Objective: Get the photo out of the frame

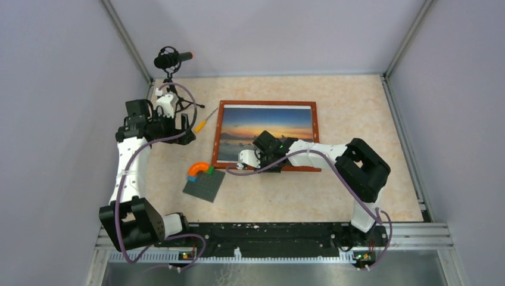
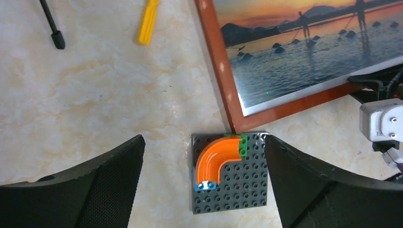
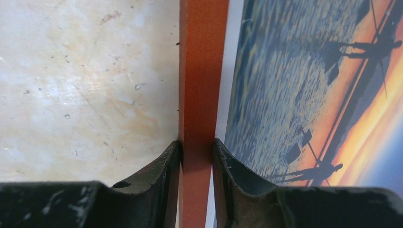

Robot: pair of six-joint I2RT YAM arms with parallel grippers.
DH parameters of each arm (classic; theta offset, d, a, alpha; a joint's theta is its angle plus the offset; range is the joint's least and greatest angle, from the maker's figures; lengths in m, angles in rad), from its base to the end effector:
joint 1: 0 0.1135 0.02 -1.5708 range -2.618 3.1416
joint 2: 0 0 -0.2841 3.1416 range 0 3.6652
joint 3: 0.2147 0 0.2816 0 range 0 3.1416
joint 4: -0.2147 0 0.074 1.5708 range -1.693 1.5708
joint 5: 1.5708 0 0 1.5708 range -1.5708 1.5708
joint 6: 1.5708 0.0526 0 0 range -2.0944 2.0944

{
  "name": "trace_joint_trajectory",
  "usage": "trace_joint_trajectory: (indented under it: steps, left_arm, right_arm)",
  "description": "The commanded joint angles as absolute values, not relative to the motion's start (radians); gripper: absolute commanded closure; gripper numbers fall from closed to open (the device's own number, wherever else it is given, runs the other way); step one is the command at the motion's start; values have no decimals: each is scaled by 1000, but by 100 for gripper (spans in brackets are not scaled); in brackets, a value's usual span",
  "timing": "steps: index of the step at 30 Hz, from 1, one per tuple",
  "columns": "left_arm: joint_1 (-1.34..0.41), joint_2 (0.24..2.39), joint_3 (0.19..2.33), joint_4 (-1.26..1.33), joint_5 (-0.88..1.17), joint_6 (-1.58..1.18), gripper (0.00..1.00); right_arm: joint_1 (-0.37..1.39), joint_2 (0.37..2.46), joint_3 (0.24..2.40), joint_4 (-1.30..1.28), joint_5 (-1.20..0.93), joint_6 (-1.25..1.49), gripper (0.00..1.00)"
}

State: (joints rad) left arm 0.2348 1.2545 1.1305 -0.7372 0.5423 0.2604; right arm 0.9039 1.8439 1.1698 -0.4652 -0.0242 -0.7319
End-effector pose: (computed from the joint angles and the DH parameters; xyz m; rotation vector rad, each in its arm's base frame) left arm 0.2880 0.0410 0.3187 0.2664 2.2972 -0.4112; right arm 0.2476 0.3166 0.1472 -1.9843 1.8495 0.0838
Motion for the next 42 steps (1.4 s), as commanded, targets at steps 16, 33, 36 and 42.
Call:
trace_joint_trajectory:
  steps: [16,33,36,42]
  left_arm:
    - [-19,1316,990,-556,538,159,2]
    - [-108,1651,1065,-359,361,35,7]
    - [-120,1697,1075,-362,372,43,5]
    - [-152,1771,1106,-361,386,59,7]
  right_arm:
    - [830,1664,1048,-585,-205,-405,50]
    - [150,1586,1165,-786,-464,-247,27]
    - [68,1609,1179,-775,-480,-215,25]
    - [4,1674,1198,-738,-454,-163,23]
